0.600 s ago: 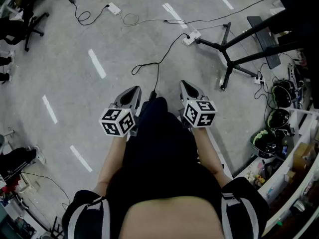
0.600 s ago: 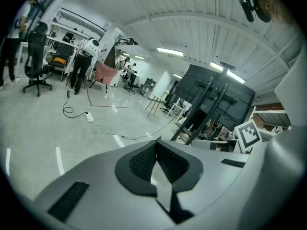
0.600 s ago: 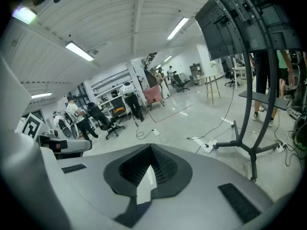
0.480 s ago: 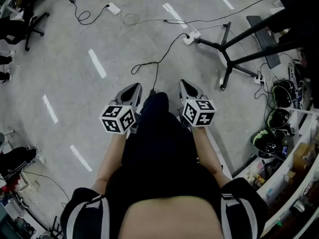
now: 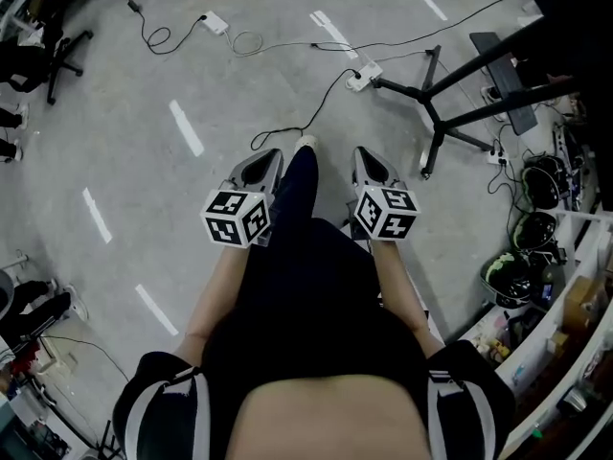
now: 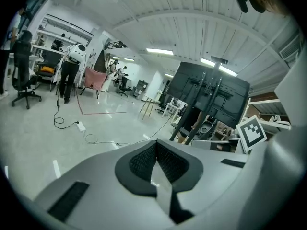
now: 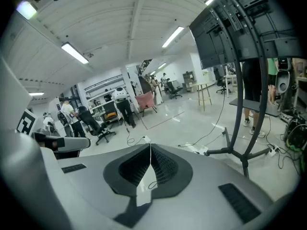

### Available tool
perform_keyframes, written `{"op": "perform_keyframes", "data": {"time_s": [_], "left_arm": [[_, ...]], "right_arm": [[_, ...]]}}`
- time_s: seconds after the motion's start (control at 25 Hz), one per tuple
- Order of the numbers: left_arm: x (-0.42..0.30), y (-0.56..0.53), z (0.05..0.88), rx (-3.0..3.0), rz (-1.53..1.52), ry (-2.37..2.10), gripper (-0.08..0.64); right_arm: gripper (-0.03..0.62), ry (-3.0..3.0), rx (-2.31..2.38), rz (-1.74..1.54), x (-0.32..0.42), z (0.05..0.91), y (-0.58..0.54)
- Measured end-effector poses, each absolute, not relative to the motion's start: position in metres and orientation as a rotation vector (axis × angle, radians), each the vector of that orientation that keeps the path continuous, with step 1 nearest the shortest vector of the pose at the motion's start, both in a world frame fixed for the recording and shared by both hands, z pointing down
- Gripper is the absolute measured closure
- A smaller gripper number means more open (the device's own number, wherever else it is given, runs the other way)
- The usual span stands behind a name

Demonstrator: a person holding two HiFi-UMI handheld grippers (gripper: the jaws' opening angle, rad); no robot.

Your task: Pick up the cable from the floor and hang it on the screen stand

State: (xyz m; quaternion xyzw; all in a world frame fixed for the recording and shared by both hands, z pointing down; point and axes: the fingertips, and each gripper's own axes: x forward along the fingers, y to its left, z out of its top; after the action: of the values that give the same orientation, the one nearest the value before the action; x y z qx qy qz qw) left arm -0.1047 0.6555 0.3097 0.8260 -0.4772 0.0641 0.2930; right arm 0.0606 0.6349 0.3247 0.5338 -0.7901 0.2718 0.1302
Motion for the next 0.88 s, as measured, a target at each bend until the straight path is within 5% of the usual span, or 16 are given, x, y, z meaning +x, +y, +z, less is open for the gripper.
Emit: {"op": "perform_keyframes", "data": {"time_s": [0.88], "left_arm": [[-0.097, 0.473, 0.307, 2.214, 0.177, -1.227, 0.552]], "right_arm": [[0.566, -2.299, 1.564, 0.781, 0.054, 0.313, 0.457]]}}
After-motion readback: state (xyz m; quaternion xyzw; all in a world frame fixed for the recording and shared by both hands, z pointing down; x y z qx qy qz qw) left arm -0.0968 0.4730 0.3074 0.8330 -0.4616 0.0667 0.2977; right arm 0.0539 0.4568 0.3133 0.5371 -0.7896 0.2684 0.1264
